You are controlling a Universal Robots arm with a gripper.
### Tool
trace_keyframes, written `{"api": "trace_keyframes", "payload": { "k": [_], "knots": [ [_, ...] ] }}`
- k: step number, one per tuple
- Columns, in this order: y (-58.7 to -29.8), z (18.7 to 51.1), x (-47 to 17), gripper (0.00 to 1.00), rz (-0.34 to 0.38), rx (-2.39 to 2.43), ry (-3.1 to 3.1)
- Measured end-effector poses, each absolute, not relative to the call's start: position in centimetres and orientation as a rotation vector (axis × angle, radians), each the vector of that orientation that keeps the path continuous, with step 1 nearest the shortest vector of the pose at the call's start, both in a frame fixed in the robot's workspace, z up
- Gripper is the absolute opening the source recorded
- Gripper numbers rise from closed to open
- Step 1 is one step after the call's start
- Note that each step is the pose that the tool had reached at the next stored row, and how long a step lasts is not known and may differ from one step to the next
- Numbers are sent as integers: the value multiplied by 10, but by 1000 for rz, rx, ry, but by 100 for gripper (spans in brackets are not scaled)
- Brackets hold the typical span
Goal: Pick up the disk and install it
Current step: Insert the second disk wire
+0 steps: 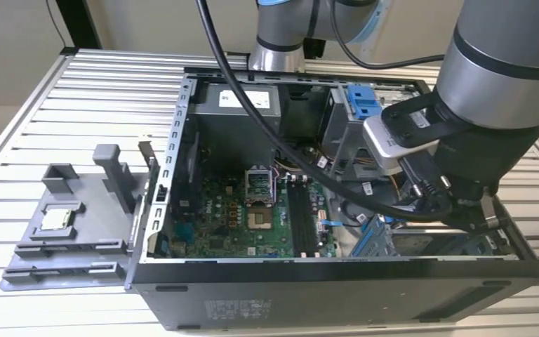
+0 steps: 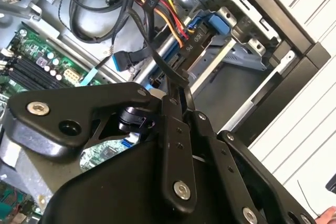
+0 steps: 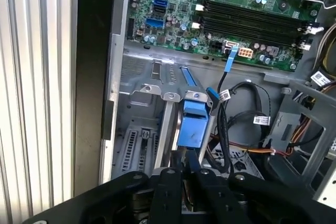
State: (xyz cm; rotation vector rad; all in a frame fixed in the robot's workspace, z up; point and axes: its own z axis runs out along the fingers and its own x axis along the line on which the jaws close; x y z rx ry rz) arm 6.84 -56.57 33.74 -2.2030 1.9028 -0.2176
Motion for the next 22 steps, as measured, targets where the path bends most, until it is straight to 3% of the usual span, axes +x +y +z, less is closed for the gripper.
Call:
{"api": "trace_keyframes", "payload": {
  "k": [22],
  "knots": [
    [-561,334,71,0,-224,-2181,1925]
  ]
}}
